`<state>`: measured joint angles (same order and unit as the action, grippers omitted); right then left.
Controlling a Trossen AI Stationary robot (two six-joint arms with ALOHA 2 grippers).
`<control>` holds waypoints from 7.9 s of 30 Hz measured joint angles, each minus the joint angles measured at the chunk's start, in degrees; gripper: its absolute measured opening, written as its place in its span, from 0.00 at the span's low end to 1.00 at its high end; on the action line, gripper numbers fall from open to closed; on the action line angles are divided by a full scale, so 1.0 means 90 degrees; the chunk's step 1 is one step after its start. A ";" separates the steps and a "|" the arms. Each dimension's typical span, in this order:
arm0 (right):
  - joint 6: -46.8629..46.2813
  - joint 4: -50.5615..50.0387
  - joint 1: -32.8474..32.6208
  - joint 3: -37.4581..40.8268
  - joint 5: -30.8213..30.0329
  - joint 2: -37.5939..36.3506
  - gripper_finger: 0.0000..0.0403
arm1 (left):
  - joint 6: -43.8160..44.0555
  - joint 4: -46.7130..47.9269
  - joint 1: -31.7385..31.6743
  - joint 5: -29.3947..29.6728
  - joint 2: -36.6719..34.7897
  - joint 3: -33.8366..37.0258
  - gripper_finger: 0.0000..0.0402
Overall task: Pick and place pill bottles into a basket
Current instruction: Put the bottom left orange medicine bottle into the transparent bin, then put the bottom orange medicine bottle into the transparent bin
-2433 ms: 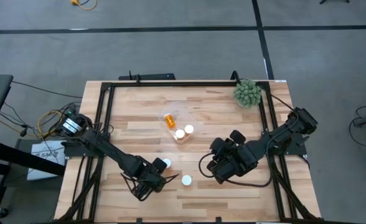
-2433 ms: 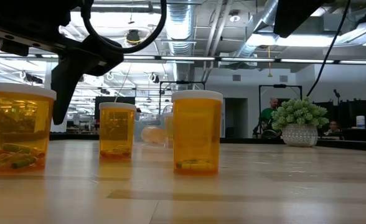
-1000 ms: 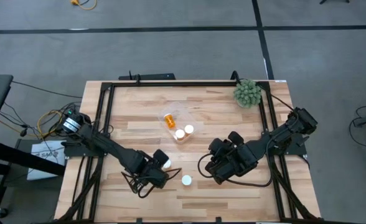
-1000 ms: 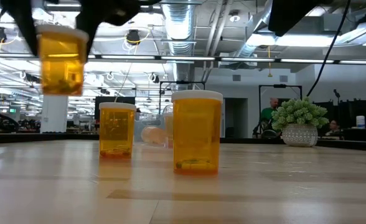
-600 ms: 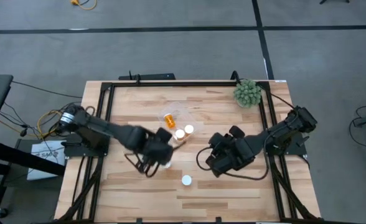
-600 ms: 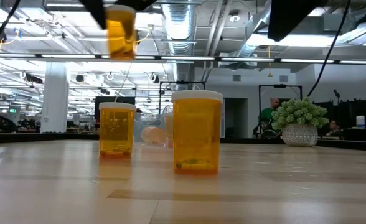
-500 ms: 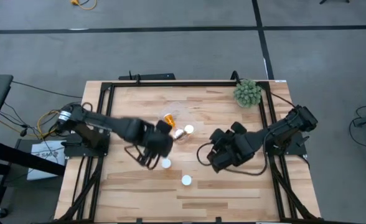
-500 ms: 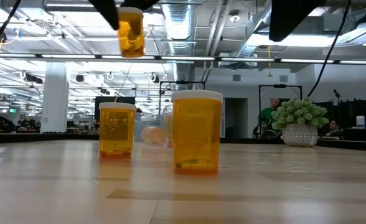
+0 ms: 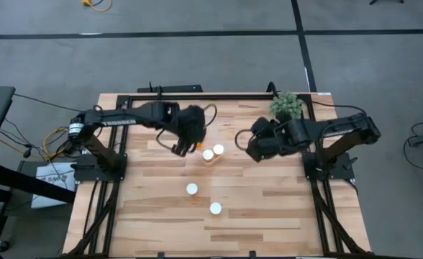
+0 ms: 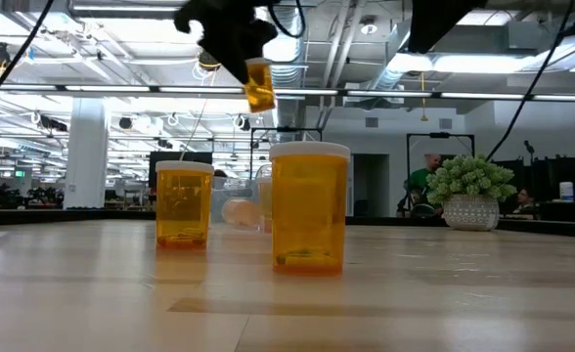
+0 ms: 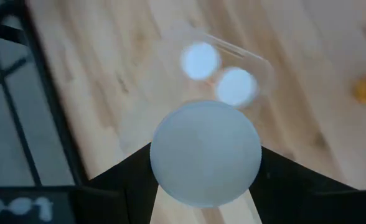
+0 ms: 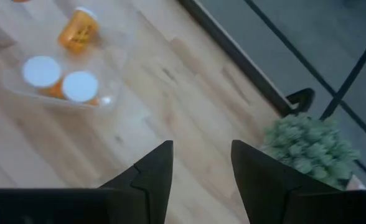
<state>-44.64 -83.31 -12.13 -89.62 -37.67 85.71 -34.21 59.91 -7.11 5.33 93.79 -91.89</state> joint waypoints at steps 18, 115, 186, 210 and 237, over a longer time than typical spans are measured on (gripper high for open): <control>0.2099 0.0599 0.1300 -0.0012 0.0030 -0.0080 0.38 | -0.0474 -0.0375 -0.1145 -0.1042 0.0801 0.0345 0.51; 0.2518 0.0977 0.1306 0.0002 0.0141 -0.0060 0.38 | -0.0352 0.1625 -0.1132 -0.2631 0.1358 -0.0725 0.66; 0.1995 0.3845 -0.1248 0.0007 0.3709 0.1727 0.63 | 0.5684 -0.5814 0.1958 -0.0178 -0.5714 0.6202 0.66; 0.1617 0.4428 -0.1415 -0.0070 0.3698 0.2697 0.65 | 0.5830 -0.5507 0.1957 -0.0186 -0.5716 0.6199 0.66; 0.1738 0.5051 -0.1249 -0.0053 0.3701 0.2988 0.72 | 0.5830 -0.5440 0.1957 -0.0186 -0.5714 0.6199 0.66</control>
<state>-28.99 -37.85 -23.38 -90.10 -4.36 112.60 18.26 10.95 10.50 3.65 42.37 -36.10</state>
